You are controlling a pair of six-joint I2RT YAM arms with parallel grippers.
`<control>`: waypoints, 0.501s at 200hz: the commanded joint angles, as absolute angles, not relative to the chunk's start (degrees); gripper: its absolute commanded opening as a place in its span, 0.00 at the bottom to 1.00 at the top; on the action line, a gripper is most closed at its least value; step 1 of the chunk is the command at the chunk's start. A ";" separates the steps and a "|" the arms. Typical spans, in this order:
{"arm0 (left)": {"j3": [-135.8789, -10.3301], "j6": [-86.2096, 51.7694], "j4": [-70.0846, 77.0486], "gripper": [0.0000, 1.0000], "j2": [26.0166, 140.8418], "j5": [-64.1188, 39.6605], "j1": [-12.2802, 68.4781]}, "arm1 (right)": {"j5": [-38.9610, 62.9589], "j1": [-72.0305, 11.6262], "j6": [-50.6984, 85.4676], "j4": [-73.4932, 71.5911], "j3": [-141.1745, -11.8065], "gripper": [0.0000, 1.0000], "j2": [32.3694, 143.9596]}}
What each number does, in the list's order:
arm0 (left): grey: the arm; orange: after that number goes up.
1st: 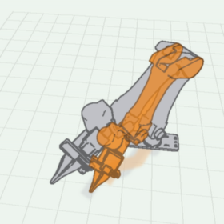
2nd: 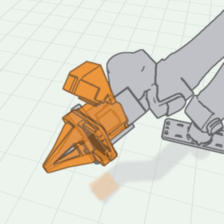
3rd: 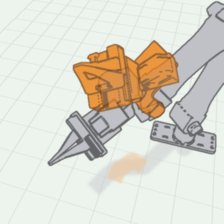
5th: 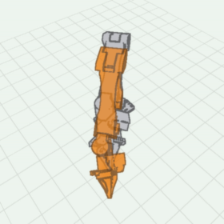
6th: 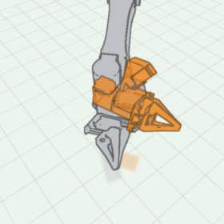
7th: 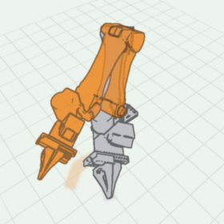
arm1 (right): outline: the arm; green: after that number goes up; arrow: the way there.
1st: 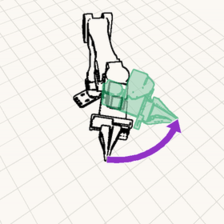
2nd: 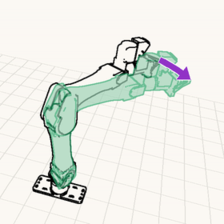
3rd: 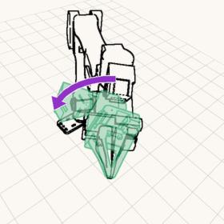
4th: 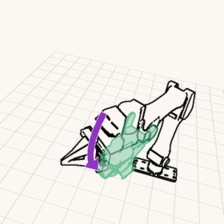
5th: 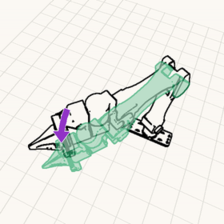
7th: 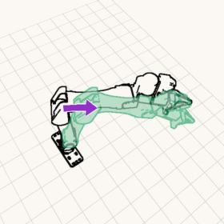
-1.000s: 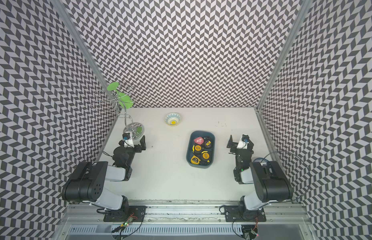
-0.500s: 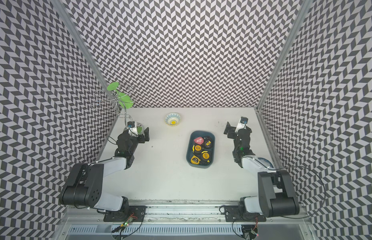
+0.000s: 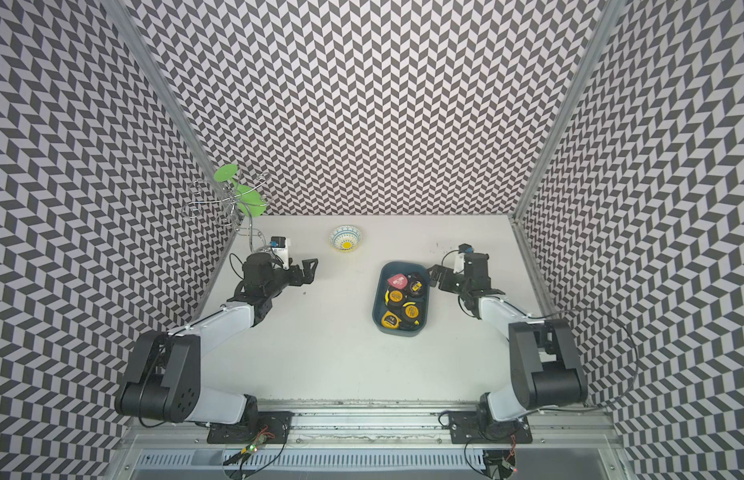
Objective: Take the tape measure out of the storage box
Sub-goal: Move the storage box to the center of the board.
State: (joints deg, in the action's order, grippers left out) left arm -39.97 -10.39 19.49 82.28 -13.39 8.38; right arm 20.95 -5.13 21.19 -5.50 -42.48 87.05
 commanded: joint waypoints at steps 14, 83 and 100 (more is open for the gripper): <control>-39.03 -13.24 18.20 1.00 80.61 -16.44 9.40 | 30.63 -6.28 24.70 -6.14 -42.75 1.00 89.05; -38.55 -14.19 17.49 1.00 79.68 -16.71 9.94 | 31.99 -11.69 26.36 -4.50 -44.27 1.00 92.15; -38.24 -14.37 17.66 1.00 79.21 -16.45 10.11 | 32.24 -13.52 26.56 -3.99 -45.43 1.00 93.22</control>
State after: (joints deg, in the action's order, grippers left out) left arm -39.07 -13.63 18.09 81.08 -15.92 9.52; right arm 30.96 -11.25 25.76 -4.10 -43.00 91.70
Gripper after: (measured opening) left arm 0.996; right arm 0.995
